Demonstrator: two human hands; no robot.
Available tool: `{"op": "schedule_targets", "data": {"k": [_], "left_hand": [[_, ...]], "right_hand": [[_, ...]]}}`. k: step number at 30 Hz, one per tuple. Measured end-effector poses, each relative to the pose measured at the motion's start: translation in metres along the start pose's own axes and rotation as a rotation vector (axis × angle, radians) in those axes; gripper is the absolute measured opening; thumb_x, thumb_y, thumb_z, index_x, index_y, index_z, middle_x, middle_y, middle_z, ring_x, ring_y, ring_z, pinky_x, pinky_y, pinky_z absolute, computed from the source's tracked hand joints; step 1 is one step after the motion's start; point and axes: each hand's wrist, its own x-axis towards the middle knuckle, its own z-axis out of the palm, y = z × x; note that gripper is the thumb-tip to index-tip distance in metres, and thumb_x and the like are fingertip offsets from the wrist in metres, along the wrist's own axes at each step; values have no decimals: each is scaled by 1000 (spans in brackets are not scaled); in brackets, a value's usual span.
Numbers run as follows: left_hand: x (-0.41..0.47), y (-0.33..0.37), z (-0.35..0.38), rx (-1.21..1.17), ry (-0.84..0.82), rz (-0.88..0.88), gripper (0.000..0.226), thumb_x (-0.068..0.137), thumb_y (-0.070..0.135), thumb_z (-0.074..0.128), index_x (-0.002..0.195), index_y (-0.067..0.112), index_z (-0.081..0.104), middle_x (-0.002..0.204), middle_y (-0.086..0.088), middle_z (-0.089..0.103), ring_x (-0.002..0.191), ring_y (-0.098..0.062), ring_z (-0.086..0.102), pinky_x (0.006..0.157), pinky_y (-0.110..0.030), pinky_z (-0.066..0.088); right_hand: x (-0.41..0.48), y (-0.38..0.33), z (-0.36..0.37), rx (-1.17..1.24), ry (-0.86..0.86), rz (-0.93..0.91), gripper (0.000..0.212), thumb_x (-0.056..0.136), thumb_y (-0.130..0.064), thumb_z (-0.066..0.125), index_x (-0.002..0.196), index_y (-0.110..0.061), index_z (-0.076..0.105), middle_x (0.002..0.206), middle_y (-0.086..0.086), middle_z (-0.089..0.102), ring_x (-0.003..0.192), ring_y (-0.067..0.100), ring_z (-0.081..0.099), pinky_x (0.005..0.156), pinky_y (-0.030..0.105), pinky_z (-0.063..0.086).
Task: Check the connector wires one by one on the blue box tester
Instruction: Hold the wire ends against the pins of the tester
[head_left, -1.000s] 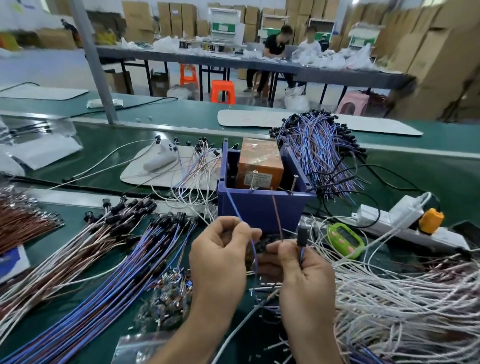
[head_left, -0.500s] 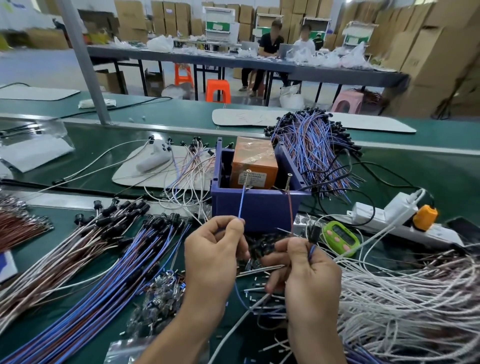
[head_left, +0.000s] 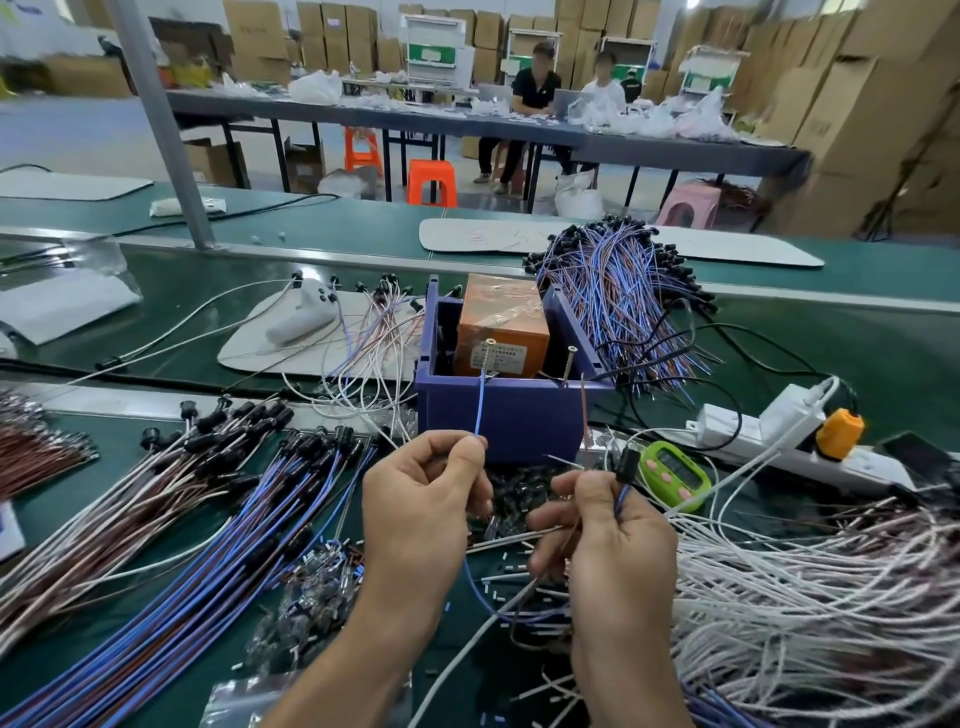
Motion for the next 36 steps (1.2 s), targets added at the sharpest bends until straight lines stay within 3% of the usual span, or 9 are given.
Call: {"op": "schedule_targets", "data": {"k": [16, 24, 29, 36], "left_hand": [[0, 1, 2, 4, 12, -27, 22, 95, 9, 69, 75, 14, 76, 57, -8, 65, 50, -15, 56, 54, -21, 51], [-3, 3, 1, 0, 52, -46, 27, 96, 10, 69, 72, 21, 76, 58, -8, 66, 50, -15, 58, 55, -19, 51], [-8, 5, 1, -62, 97, -81, 26, 95, 9, 69, 71, 16, 75, 58, -7, 64, 52, -13, 56, 55, -17, 50], [-18, 16, 0, -129, -104, -171, 9, 84, 10, 78, 80, 16, 84, 80, -10, 79, 74, -12, 75, 68, -14, 55]], "right_hand": [[13, 0, -1, 16, -31, 4, 35, 108, -27, 48, 82, -18, 70, 59, 10, 66, 34, 18, 48, 37, 27, 40], [8, -10, -7, 224, -17, 6, 40, 107, -21, 48, 74, -17, 70, 56, 10, 58, 31, 16, 35, 34, 21, 30], [-4, -13, -6, 146, -206, 33, 36, 105, -22, 52, 76, -14, 72, 53, 13, 57, 31, 16, 33, 33, 18, 27], [-11, -13, -4, 9, -358, 90, 33, 102, -16, 54, 75, -14, 73, 46, 11, 49, 33, 13, 32, 35, 17, 25]]}}
